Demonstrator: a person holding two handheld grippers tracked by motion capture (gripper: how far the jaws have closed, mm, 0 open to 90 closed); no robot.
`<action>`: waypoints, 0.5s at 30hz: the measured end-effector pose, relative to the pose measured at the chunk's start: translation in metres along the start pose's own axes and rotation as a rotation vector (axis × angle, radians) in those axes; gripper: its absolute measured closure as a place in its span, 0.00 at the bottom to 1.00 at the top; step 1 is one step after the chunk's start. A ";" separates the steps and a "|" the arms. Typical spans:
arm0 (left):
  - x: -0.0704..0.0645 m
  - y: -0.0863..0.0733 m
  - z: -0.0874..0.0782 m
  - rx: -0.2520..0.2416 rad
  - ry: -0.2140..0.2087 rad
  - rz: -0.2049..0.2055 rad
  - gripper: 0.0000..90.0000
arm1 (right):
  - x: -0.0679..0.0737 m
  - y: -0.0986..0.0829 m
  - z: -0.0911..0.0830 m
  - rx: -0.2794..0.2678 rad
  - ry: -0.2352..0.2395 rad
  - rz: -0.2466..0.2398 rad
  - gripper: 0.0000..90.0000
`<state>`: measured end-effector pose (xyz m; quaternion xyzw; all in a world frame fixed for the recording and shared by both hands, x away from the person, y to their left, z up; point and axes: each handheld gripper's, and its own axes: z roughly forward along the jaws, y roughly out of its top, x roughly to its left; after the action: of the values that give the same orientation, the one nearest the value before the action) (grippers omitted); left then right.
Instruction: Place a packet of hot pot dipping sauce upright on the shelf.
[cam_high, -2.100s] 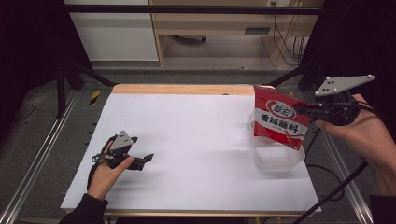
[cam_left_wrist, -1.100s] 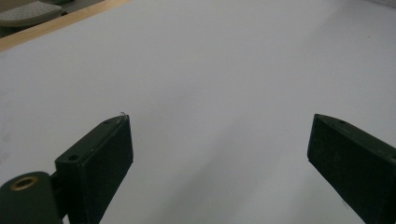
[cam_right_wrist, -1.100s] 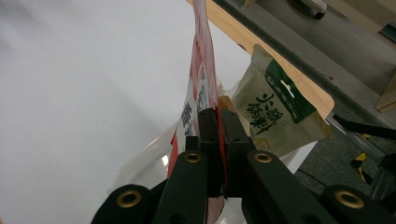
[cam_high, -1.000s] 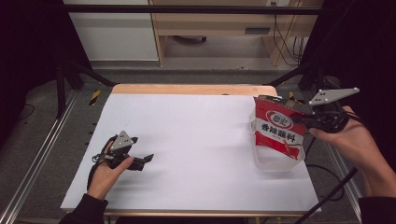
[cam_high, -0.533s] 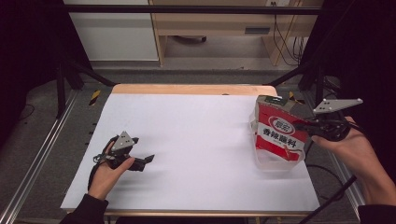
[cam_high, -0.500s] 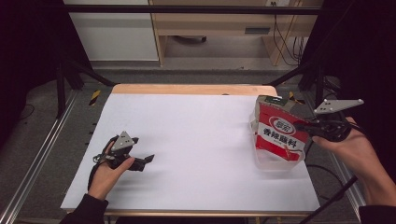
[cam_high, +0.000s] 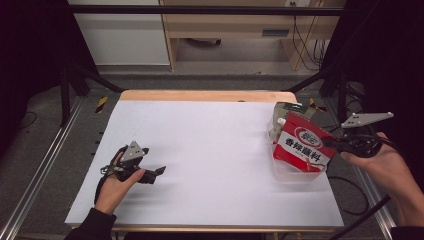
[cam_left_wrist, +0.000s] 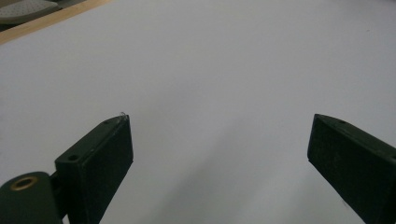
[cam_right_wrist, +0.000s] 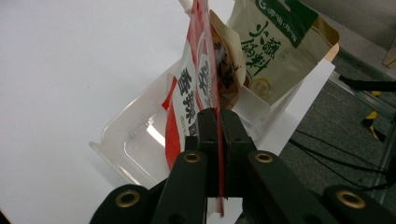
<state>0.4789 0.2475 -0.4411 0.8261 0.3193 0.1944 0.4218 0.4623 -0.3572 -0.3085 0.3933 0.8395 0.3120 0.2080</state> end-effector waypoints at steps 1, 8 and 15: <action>0.000 0.000 0.000 0.001 0.001 0.000 0.07 | 0.000 0.000 0.000 0.002 -0.002 -0.002 0.99; 0.000 0.000 0.000 0.003 0.000 0.003 0.07 | 0.002 0.003 0.000 0.002 0.002 -0.016 0.85; 0.000 0.000 0.000 0.000 -0.001 0.000 0.07 | 0.008 0.015 0.000 -0.032 -0.041 -0.037 0.51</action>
<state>0.4788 0.2474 -0.4410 0.8262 0.3191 0.1941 0.4217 0.4656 -0.3434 -0.2992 0.3808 0.8370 0.3133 0.2371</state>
